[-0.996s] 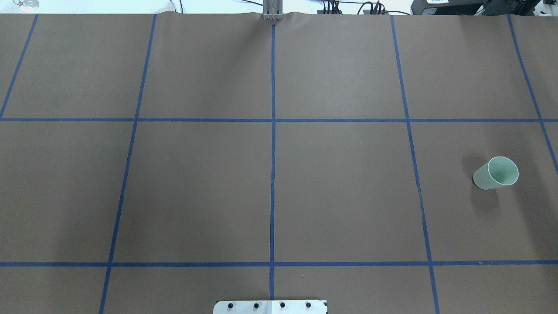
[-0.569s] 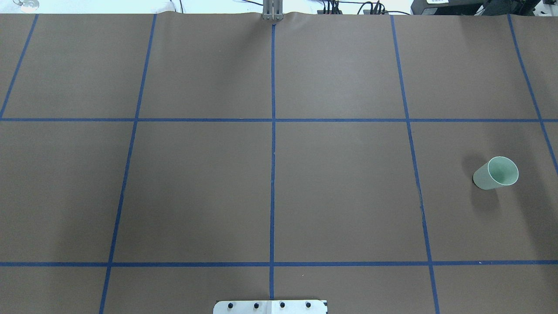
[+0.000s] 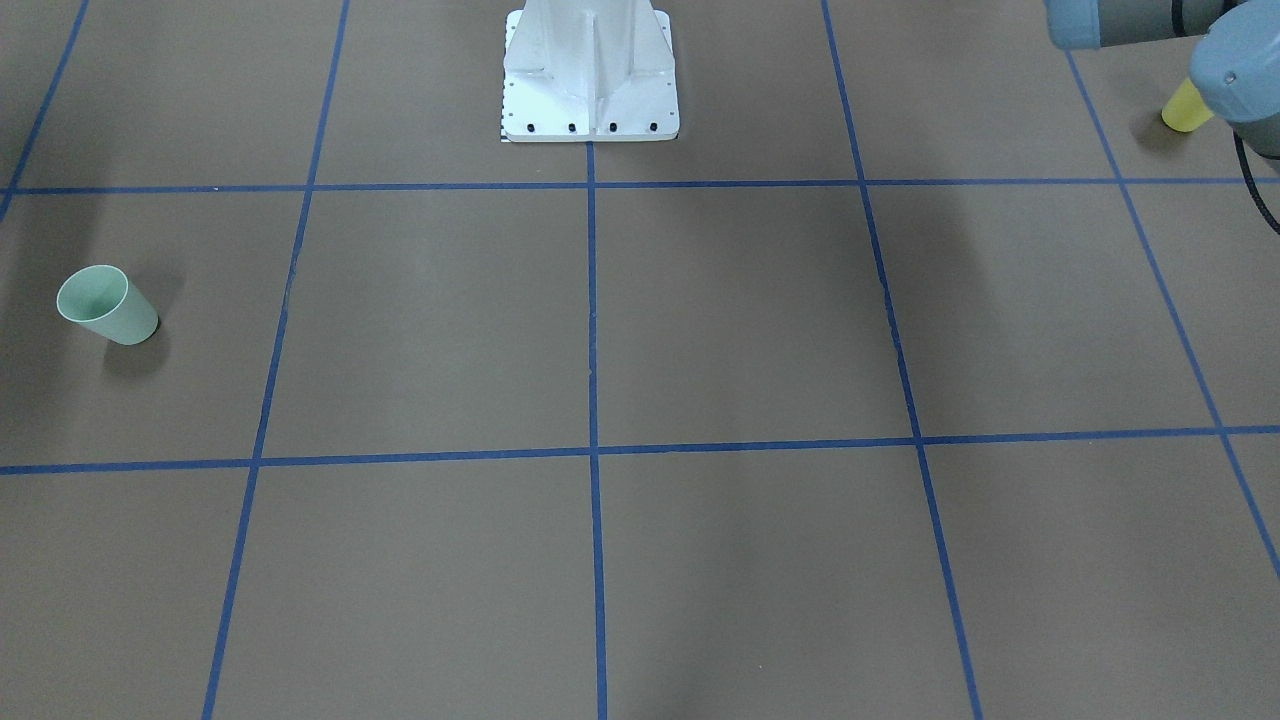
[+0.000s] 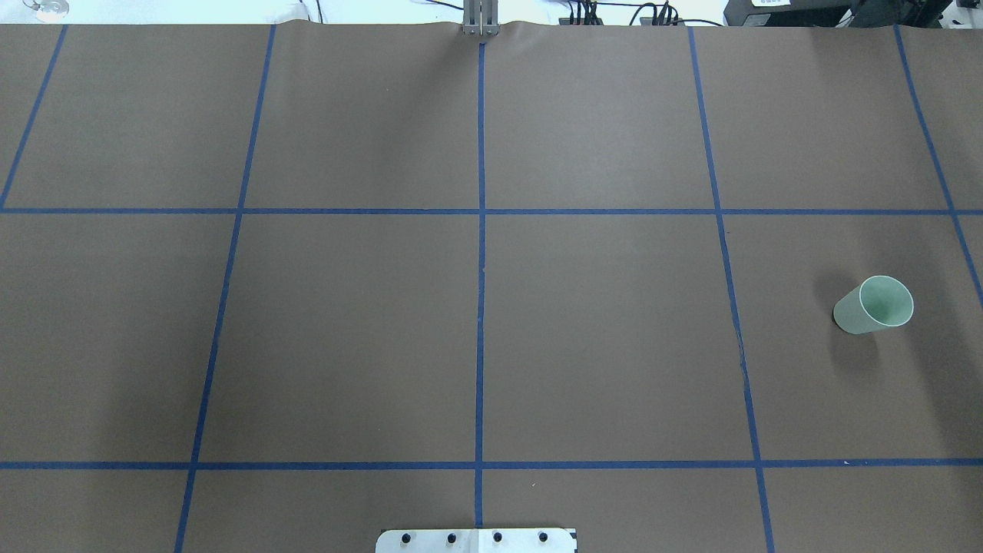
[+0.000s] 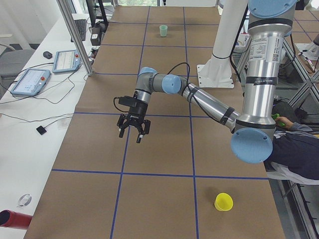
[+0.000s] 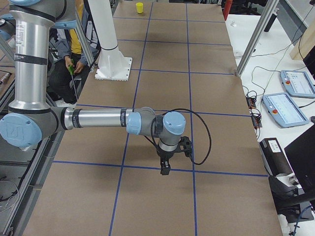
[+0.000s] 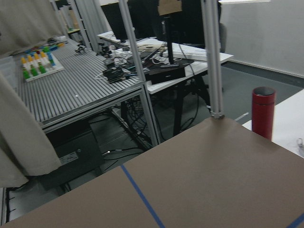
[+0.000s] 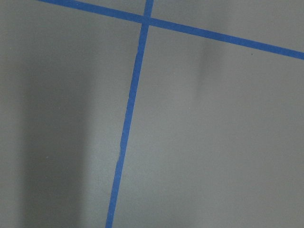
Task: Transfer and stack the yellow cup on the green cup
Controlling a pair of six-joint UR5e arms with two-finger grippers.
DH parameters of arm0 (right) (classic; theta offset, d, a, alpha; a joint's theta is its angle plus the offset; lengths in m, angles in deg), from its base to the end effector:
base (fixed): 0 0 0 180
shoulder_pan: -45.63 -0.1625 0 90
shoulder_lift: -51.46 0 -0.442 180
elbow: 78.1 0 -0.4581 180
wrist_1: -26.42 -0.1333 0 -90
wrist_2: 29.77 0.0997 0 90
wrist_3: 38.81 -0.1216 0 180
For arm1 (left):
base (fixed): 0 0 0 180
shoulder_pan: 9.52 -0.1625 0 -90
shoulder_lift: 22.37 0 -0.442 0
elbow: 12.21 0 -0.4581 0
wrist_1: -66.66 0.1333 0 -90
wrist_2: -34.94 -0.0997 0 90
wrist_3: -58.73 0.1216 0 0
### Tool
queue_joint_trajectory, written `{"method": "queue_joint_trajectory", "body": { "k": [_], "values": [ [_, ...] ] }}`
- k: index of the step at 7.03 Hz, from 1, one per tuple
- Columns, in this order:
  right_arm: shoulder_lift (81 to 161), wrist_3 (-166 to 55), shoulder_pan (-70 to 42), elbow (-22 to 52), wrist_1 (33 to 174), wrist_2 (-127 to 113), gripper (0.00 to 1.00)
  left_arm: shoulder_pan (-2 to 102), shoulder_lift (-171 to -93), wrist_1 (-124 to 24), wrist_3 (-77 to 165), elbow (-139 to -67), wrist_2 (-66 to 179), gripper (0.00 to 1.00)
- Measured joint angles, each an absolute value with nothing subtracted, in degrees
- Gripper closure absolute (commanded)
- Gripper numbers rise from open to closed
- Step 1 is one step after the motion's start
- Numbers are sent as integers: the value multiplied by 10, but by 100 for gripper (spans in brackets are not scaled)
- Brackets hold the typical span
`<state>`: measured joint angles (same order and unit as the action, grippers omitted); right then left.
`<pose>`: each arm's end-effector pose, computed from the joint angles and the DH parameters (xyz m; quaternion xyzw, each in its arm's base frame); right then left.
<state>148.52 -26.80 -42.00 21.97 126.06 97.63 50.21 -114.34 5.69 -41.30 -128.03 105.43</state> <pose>0.0391 -0.4931 0.6846 -0.0277 -0.3235 -0.1000 0.9405 0.1107 -0.5347 0.5074 0.1493 -0.0809 -0.5621 0.8095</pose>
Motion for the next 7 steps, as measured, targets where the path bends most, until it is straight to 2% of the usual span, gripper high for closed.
{"method": "queue_joint_trajectory", "body": {
  "k": [5, 7],
  "values": [
    [1492, -268, -420, 208, 1261, 978, 0, 436, -1113, 238, -627, -1159, 1203, 0],
    [1492, -267, -420, 207, 1261, 990, 0, 418, -1113, 266, -690, -1103, 1288, 0]
  ]
}}
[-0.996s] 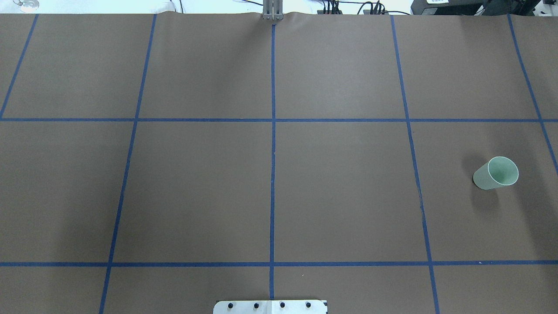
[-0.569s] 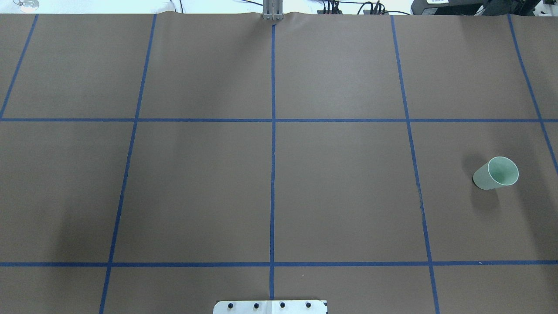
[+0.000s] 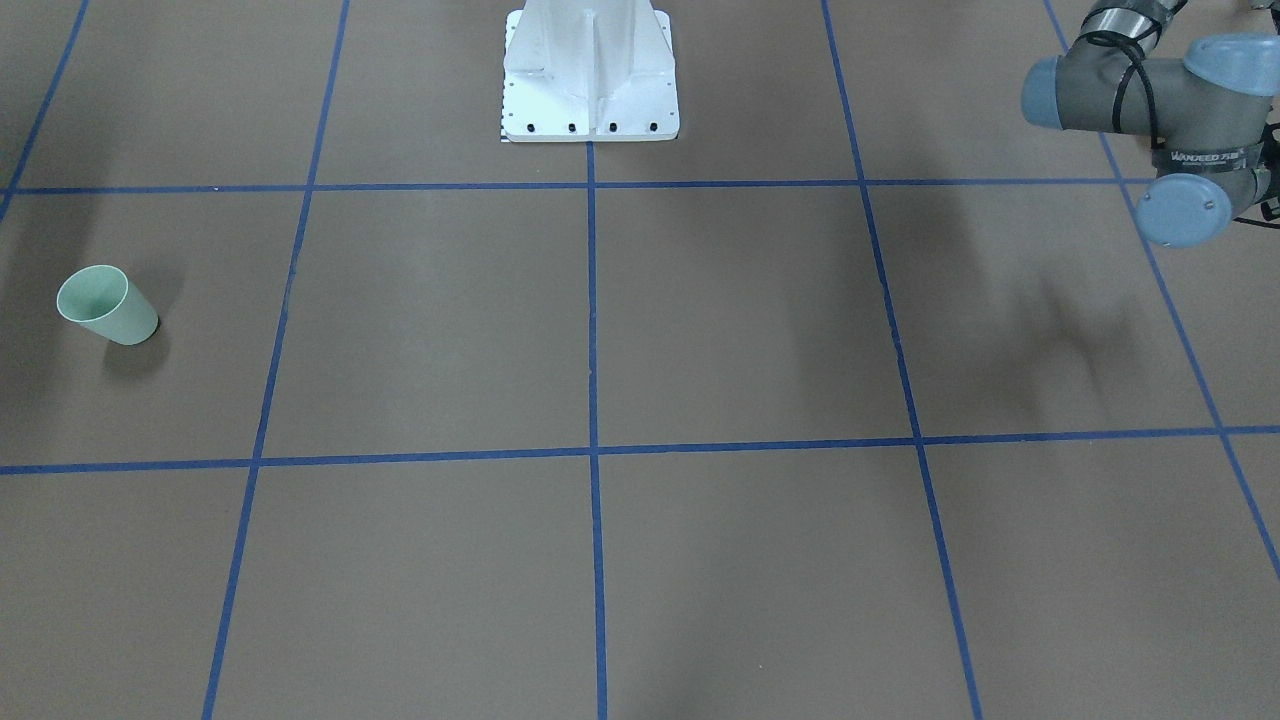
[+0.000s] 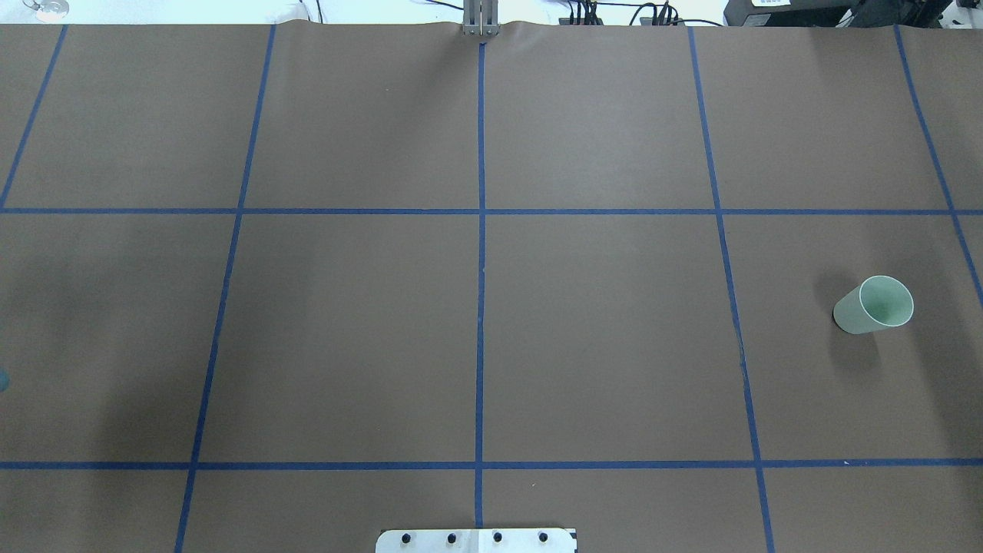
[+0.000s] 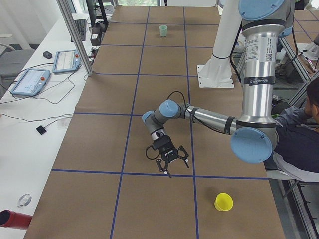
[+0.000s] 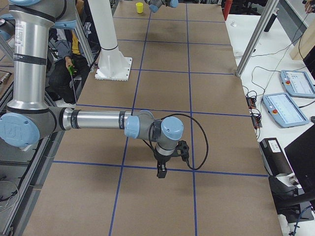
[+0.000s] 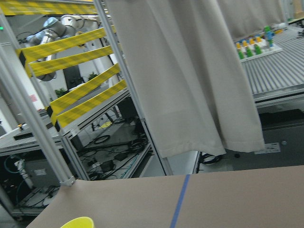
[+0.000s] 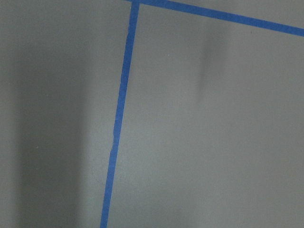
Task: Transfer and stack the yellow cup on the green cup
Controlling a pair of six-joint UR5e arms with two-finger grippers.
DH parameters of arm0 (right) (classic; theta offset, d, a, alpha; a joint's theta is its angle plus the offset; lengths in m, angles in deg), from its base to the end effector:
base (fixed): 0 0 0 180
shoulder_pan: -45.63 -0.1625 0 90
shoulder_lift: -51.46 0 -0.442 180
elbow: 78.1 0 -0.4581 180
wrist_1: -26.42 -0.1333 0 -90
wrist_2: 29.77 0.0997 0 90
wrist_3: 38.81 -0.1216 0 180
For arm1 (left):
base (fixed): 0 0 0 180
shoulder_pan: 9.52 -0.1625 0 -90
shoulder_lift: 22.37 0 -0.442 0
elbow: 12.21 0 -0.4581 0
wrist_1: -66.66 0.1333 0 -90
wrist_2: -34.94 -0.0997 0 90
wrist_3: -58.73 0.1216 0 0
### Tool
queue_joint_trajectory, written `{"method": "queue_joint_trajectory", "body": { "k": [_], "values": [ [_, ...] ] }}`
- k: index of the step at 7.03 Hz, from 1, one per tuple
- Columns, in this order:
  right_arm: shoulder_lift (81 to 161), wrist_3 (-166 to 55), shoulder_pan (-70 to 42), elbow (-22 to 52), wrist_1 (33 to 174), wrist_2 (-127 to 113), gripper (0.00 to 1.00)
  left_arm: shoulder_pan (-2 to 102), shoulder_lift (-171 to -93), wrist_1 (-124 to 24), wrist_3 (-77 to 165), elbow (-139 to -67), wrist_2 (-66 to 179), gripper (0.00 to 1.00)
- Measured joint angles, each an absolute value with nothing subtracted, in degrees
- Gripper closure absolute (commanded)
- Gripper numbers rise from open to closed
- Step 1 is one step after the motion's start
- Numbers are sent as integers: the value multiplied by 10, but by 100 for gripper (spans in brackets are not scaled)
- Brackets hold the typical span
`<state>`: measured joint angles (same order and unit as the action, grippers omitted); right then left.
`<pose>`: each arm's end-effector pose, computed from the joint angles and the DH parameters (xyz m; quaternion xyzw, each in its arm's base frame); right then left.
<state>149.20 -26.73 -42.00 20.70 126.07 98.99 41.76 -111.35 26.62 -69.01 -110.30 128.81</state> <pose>0.0372 -0.4849 0.7006 -0.0424 -0.3357 -0.0937 0.9363 0.1759 -0.4194 0.7048 -0.0743 -0.3591 -0.6609 0.6547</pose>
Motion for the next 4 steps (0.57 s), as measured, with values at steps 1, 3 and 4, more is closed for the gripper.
{"method": "queue_joint_trajectory", "body": {
  "k": [1, 3, 4],
  "values": [
    [1492, -266, -420, 207, 1261, 997, 0, 414, -1115, 271, -717, -1071, 1329, 0],
    [1492, -265, -420, 207, 1260, 1002, 0, 412, -1117, 275, -771, -1014, 1400, 0],
    [1492, -264, -420, 207, 1260, 1003, 0, 412, -1118, 275, -794, -979, 1432, 0]
  ]
}}
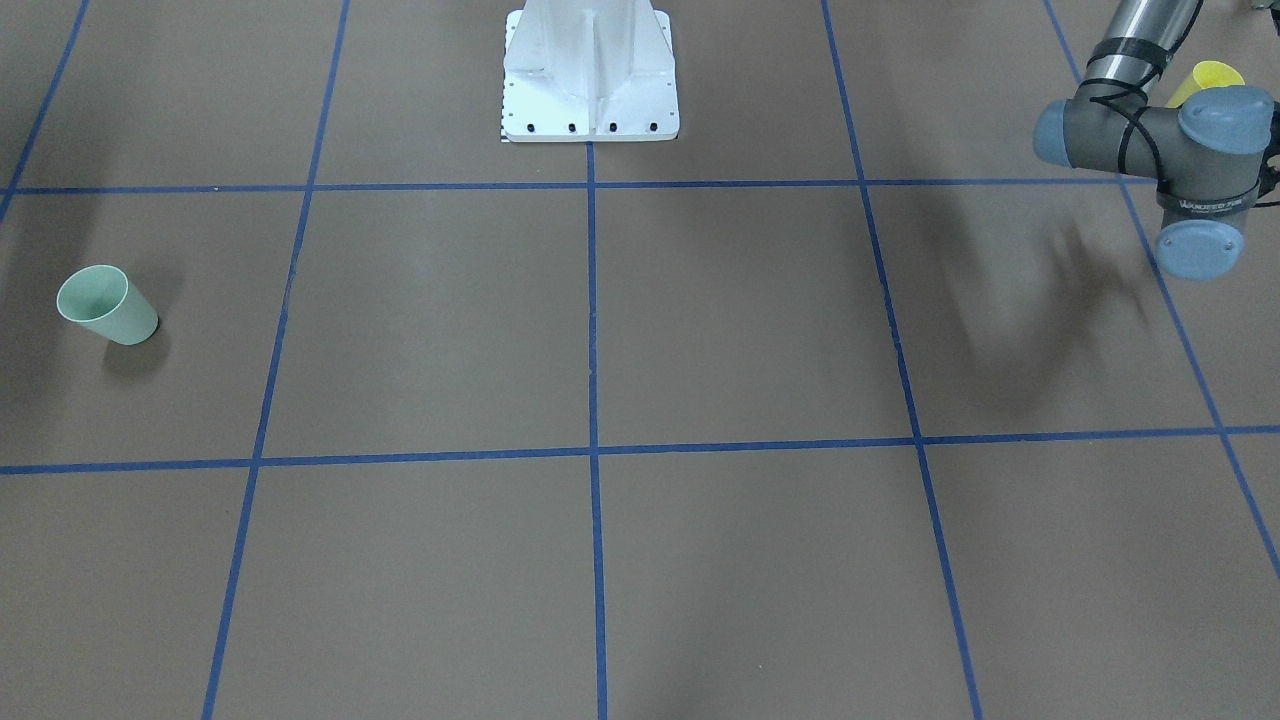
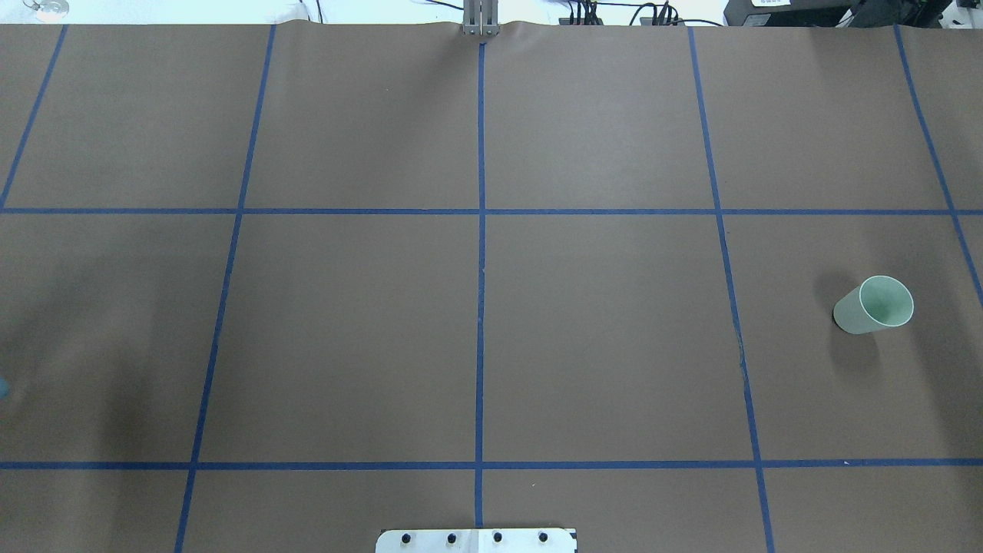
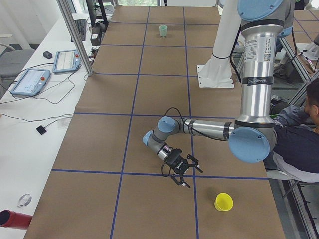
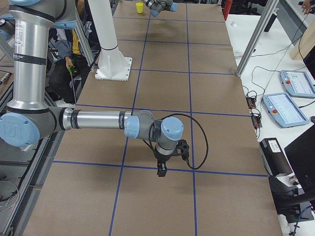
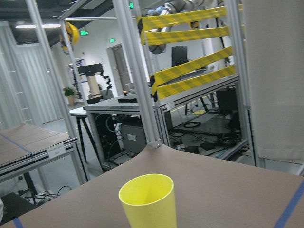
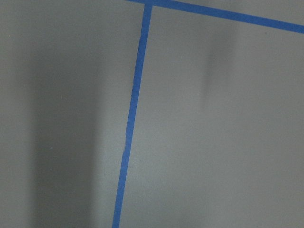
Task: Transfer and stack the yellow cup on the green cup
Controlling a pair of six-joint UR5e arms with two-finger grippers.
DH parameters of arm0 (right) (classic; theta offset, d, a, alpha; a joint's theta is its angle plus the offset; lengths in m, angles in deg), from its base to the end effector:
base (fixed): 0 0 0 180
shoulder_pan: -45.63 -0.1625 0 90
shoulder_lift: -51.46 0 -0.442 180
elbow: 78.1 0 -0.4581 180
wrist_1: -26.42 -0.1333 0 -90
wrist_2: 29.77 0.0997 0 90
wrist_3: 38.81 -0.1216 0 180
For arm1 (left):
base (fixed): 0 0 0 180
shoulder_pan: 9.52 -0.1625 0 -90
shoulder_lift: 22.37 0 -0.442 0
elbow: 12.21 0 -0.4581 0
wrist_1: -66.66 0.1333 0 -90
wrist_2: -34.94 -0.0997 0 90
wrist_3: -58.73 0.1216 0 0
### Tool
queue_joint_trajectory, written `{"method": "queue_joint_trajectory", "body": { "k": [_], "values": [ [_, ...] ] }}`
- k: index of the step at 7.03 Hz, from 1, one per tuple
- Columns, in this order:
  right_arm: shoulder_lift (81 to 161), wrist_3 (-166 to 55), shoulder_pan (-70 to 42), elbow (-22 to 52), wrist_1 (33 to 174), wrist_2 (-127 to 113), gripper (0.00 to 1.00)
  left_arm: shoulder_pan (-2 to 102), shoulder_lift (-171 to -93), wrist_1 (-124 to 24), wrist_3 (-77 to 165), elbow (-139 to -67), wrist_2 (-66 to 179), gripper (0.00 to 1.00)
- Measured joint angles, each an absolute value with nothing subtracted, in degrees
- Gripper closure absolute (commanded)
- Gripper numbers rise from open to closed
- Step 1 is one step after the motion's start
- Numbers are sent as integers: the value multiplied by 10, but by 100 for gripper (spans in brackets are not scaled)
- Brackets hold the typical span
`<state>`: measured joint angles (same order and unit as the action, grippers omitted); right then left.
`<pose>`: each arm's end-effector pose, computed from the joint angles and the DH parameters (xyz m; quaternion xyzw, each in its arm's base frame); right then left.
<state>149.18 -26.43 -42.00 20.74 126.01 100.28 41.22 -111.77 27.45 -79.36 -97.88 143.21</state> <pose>0.0350 -0.4854 0.6983 -0.0393 -0.3462 -0.0952 0.9325 0.1874 -0.3796 0.7913 -0.1510 -0.4580 -0.7112 0.5115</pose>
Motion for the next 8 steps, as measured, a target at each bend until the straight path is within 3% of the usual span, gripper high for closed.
{"method": "queue_joint_trajectory", "body": {
  "k": [8],
  "values": [
    [1491, -263, -420, 206, 1217, 1032, 0, 414, -1040, 198, -803, -960, 1532, 0]
  ]
}}
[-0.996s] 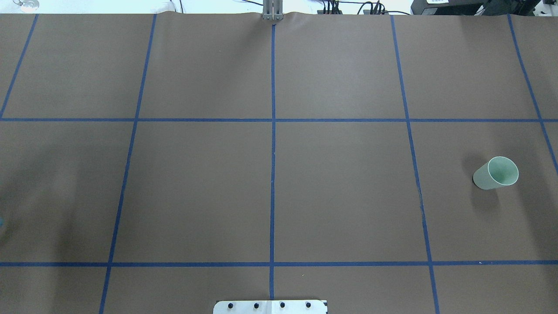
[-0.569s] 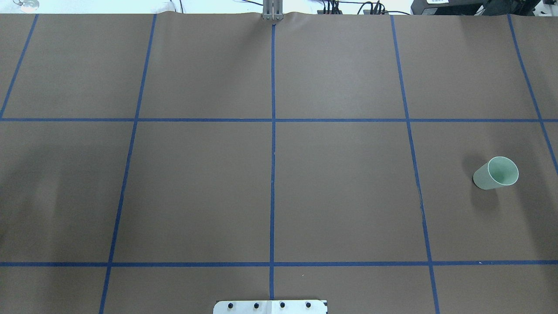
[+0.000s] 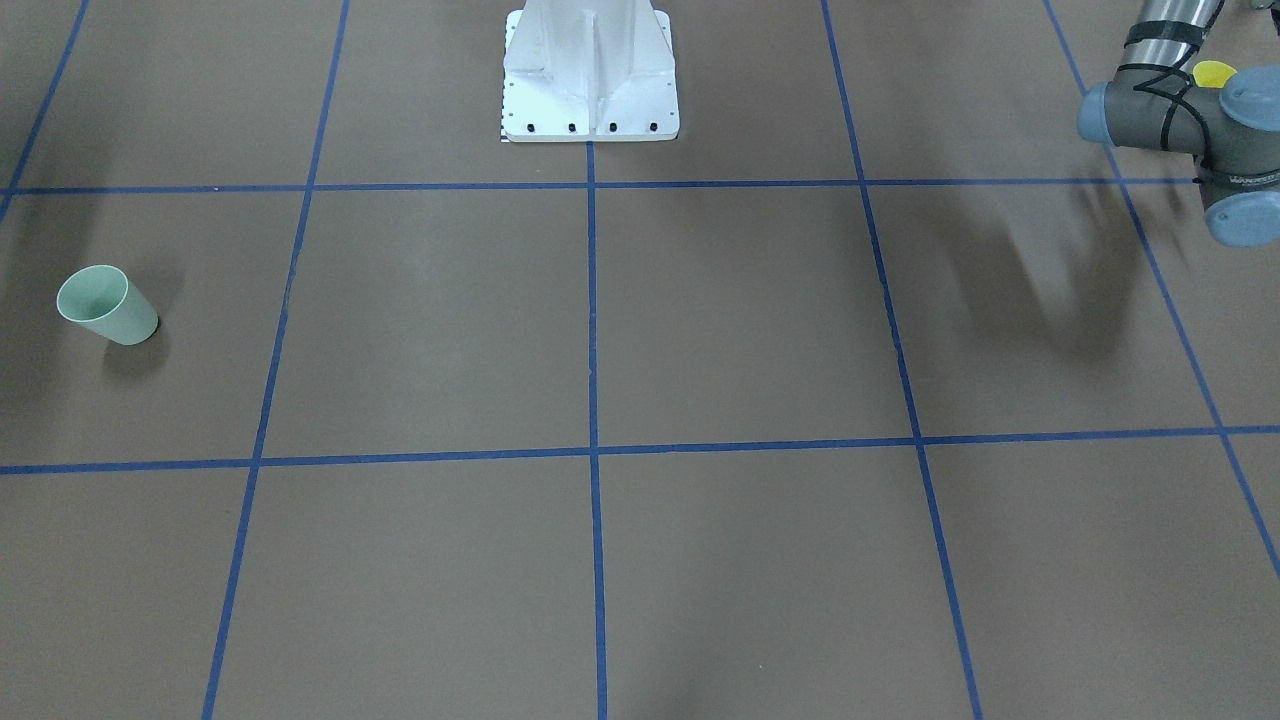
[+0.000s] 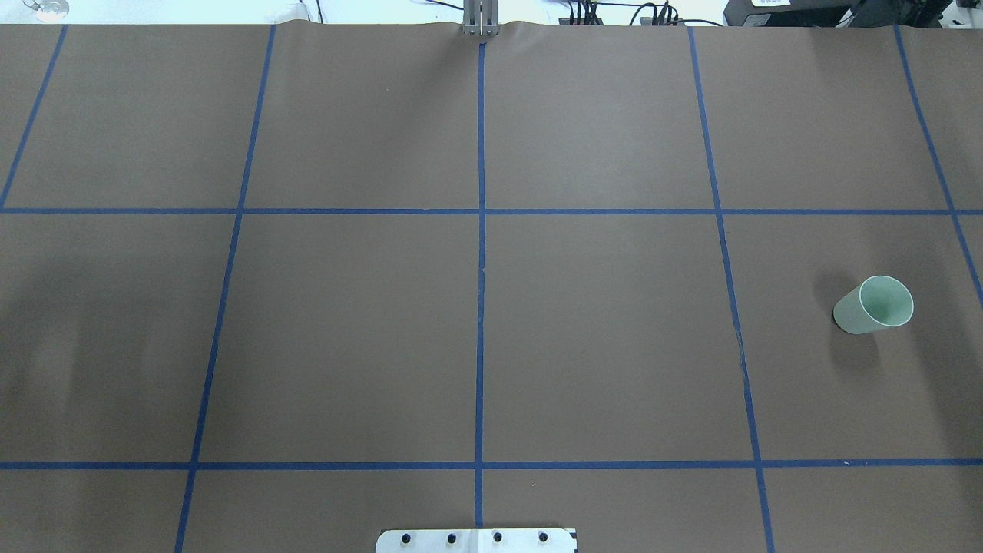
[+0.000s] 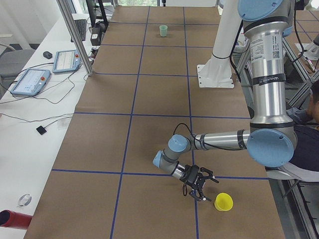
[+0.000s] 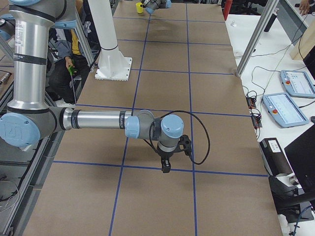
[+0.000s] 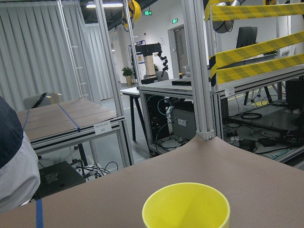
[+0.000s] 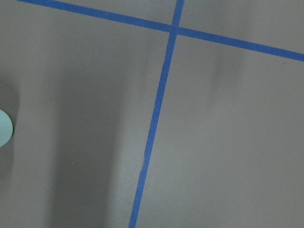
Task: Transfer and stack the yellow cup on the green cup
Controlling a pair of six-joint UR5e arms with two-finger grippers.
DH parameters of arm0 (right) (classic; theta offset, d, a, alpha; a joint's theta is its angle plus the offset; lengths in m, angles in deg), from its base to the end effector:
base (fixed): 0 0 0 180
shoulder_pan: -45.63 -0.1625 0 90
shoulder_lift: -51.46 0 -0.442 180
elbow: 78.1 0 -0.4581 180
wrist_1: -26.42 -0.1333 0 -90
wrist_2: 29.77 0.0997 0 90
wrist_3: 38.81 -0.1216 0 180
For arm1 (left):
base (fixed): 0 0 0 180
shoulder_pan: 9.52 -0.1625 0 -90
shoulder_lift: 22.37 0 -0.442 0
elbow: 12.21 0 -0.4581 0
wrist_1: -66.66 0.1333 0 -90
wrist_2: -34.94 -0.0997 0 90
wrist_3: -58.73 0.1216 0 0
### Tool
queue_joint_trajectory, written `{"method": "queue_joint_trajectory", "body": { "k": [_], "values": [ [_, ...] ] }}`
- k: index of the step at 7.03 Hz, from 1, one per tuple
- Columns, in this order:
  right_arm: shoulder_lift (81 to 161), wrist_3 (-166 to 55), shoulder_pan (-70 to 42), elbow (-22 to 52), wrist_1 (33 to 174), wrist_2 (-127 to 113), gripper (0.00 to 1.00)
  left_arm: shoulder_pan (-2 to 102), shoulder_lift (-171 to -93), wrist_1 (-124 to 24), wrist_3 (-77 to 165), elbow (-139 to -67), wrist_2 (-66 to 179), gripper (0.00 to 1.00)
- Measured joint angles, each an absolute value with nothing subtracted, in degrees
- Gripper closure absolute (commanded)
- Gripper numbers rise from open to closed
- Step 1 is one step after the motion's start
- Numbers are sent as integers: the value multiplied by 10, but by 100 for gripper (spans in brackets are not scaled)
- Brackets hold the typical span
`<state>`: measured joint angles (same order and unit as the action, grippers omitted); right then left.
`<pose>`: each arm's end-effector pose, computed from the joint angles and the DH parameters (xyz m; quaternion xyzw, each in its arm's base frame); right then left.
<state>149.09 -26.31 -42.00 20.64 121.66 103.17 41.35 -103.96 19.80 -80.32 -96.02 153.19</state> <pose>0.0301 -0.4940 0.6877 -0.0011 -0.3673 -0.1073 0.9239 0.1566 -0.3126 0.8567 -0.2211 -0.4648 -0.7260 0.4561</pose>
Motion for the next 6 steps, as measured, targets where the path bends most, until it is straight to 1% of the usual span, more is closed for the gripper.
{"method": "queue_joint_trajectory", "body": {
  "k": [3, 6],
  "values": [
    [1492, -263, -420, 206, 1215, 1032, 0, 412, -1039, 164, -810, -943, 1532, 0],
    [1492, -263, -420, 206, 1214, 1033, 0, 410, -1039, 123, -829, -892, 1547, 0]
  ]
}}
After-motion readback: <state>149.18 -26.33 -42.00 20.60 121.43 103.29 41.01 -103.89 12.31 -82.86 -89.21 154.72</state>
